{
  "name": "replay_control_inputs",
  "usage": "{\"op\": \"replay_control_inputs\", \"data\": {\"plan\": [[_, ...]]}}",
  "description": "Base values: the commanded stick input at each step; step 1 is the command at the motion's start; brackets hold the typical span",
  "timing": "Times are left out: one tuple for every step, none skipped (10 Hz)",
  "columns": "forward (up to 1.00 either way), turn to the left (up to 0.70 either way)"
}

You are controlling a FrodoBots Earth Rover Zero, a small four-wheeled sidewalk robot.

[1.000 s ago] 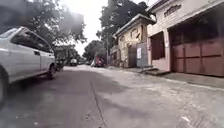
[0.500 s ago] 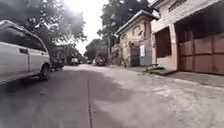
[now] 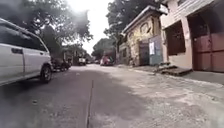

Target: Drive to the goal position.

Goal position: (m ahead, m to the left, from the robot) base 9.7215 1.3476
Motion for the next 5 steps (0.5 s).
{"op": "replay_control_inputs", "data": {"plan": [[1.0, 0.27], [1.0, 0.2], [1.0, 0.07], [1.0, 0.01], [1.0, 0.27]]}}
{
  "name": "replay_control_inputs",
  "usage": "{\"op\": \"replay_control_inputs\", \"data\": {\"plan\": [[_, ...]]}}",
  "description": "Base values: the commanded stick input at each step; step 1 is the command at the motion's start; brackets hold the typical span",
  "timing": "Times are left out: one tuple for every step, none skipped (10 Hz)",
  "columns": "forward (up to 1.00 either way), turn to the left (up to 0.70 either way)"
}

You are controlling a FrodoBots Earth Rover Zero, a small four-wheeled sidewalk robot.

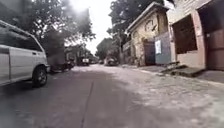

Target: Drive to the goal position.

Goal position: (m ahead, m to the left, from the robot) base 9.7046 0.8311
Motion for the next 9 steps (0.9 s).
{"op": "replay_control_inputs", "data": {"plan": [[1.0, 0.27], [1.0, 0.21], [1.0, 0.0], [1.0, 0.0], [1.0, 0.0], [1.0, 0.04], [1.0, 0.16], [1.0, 0.0], [1.0, 0.0]]}}
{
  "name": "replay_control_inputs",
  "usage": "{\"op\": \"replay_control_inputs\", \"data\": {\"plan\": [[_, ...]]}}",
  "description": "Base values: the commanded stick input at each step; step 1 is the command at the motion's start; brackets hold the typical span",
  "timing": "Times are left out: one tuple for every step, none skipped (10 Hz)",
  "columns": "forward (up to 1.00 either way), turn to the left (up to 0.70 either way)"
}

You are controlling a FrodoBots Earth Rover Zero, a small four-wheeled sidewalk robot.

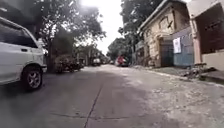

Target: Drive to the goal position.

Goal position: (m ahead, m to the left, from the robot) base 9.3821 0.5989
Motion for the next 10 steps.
{"op": "replay_control_inputs", "data": {"plan": [[1.0, 0.0], [1.0, 0.0], [1.0, 0.0], [1.0, 0.0], [1.0, 0.0], [1.0, 0.0], [1.0, 0.0], [1.0, 0.0], [1.0, 0.0], [1.0, 0.0]]}}
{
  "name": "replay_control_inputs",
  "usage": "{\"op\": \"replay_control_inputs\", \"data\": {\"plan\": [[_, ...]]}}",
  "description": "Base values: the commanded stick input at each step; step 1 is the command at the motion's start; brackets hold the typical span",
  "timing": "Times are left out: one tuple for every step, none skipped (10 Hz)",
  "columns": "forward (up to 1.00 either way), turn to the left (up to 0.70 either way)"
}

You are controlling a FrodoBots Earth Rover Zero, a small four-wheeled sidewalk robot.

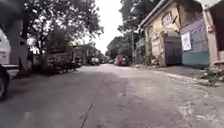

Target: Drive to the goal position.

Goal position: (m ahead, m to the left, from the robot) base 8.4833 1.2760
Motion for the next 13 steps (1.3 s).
{"op": "replay_control_inputs", "data": {"plan": [[1.0, 0.0], [1.0, 0.0], [1.0, 0.0], [1.0, 0.0], [1.0, 0.0], [1.0, 0.0], [1.0, 0.0], [1.0, 0.11], [1.0, 0.27], [1.0, 0.27], [1.0, 0.27], [1.0, 0.27], [1.0, 0.27]]}}
